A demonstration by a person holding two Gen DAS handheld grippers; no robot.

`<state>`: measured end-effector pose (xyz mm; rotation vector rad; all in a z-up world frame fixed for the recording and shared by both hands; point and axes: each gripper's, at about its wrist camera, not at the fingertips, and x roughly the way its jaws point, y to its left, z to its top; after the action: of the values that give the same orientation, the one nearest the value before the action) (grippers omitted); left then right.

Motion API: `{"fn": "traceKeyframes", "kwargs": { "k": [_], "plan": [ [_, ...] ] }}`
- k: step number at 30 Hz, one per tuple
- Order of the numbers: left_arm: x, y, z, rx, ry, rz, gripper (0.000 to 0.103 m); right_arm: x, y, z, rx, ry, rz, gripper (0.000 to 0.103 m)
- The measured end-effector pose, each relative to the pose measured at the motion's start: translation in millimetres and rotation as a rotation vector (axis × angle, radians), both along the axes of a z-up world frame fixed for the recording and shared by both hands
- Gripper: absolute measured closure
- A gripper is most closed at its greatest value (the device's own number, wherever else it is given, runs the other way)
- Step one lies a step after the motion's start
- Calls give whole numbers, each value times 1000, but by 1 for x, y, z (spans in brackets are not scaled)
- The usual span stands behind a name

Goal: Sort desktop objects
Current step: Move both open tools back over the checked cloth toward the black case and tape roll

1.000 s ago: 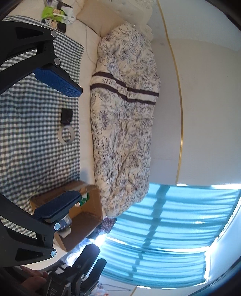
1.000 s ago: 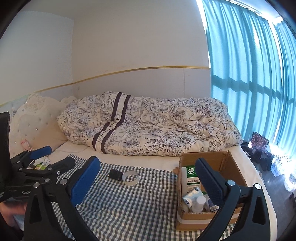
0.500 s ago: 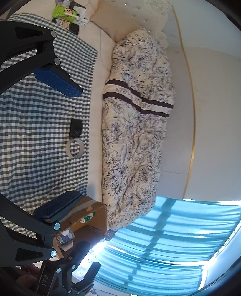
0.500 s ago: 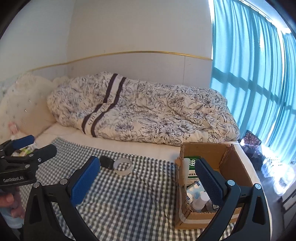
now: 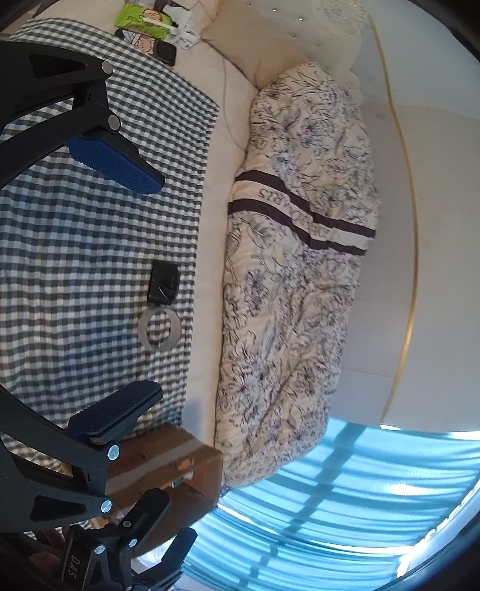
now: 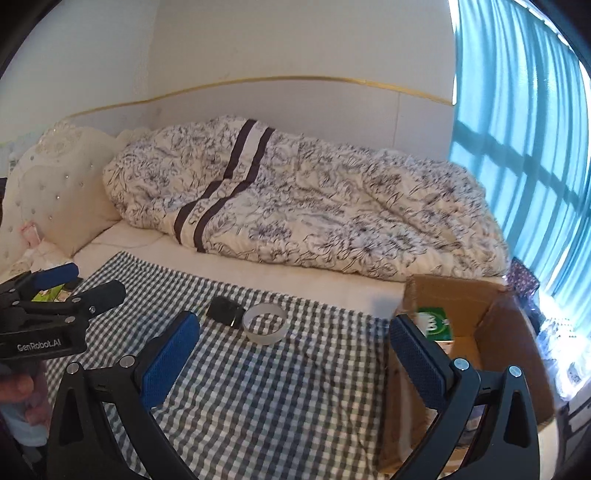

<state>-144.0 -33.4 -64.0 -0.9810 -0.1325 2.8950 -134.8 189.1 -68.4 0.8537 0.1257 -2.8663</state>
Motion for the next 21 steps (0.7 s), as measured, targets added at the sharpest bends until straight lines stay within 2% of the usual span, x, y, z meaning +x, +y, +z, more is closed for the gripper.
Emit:
{"fn": "traceKeyframes", "kwargs": {
  "k": [7, 21],
  "plan": [
    [-45, -13, -37, -11, -45, 26, 0, -41, -9, -38, -51, -100, 67, 0],
    [-127, -7, -111, -45, -152, 32, 0, -119, -5, -108, -76, -221, 54, 0]
  ]
}}
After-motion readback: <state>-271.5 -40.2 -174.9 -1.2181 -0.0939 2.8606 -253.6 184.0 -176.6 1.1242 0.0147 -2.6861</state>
